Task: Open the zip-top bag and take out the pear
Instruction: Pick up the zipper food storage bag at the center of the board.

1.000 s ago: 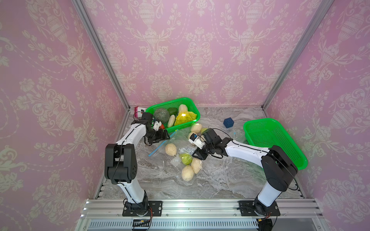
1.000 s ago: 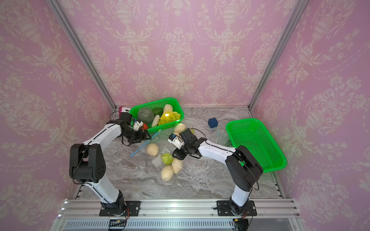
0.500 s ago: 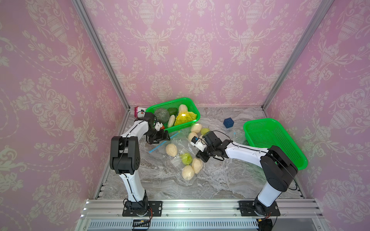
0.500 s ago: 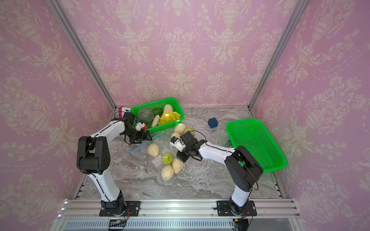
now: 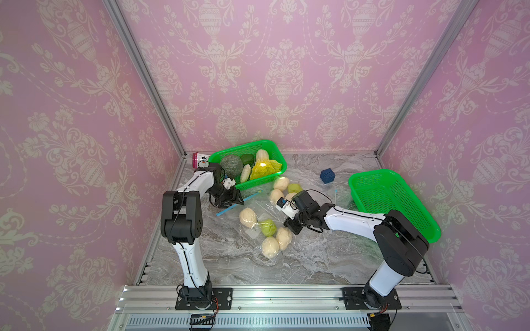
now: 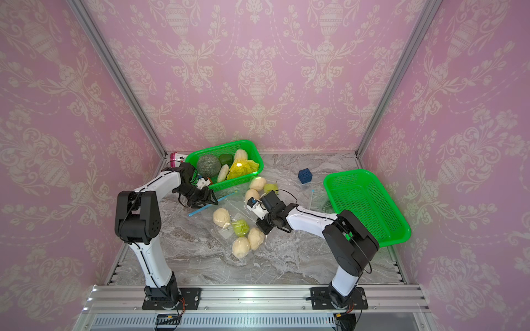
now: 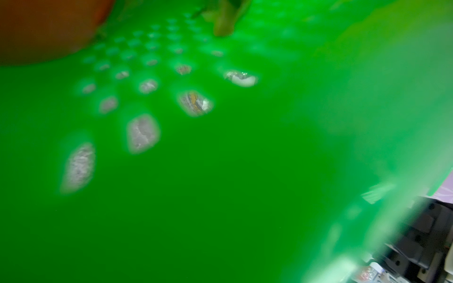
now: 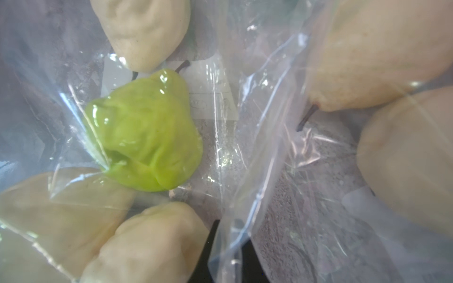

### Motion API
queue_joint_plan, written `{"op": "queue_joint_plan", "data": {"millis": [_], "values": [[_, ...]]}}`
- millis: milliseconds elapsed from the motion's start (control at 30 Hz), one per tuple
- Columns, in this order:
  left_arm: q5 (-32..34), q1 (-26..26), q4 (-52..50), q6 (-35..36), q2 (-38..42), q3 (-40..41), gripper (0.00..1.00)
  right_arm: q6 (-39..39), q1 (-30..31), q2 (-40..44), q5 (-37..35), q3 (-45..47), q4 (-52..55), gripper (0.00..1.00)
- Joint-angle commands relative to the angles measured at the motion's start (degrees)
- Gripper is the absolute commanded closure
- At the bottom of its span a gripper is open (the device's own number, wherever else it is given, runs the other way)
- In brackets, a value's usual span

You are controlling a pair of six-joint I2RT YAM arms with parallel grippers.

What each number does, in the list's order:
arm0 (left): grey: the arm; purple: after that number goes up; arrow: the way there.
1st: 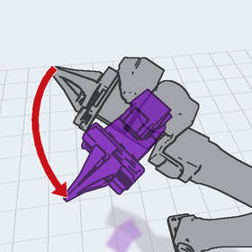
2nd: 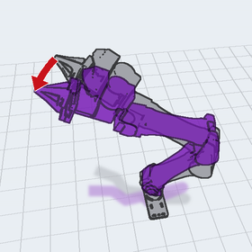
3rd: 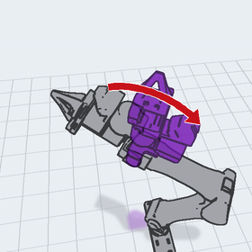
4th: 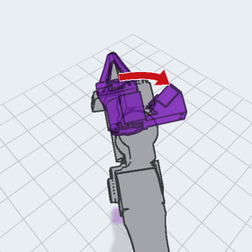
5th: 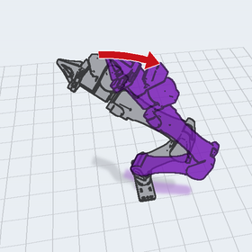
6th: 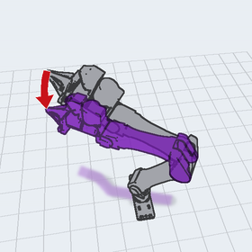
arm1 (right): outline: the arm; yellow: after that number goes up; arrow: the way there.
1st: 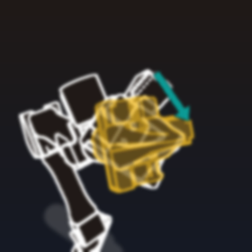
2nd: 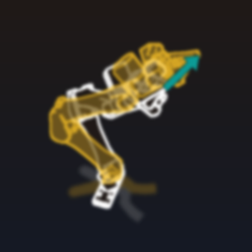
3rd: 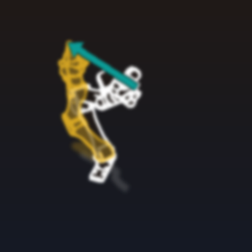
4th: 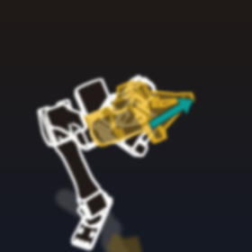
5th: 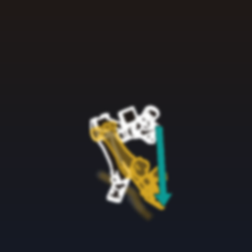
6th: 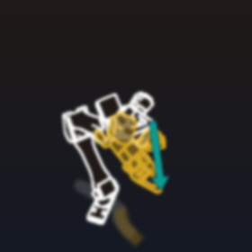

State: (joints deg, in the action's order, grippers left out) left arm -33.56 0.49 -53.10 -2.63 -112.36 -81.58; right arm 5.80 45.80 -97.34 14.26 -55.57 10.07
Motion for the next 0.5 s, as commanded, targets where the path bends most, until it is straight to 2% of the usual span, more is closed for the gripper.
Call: {"op": "queue_joint_plan", "data": {"millis": [0, 233, 433, 467], "values": [[-8.0, 0.5, -0.5, -0.4, -1.8, 2.6, 0.49, 0.7, -0.1, 1.0, -1.8, 0.9, 0.4, 0.85], [-10.1, 0.6, 0.3, -0.5, -1.5, 2.9, 0.99, -0.6, -0.8, 1.5, -1.1, 0.9, -0.5, 0.85], [-8.7, 0.5, 0.2, -1.4, 6.0, 2.5, 1.0, -4.5, -5.9, 6.2, 7.5, 3.5, -5.0, 0.86], [-8.1, 0.5, -0.1, -1.8, 7.7, 2.3, 1.0, -5.2, -7.0, 7.4, 9.2, 4.2, -6.2, 0.82]]}}
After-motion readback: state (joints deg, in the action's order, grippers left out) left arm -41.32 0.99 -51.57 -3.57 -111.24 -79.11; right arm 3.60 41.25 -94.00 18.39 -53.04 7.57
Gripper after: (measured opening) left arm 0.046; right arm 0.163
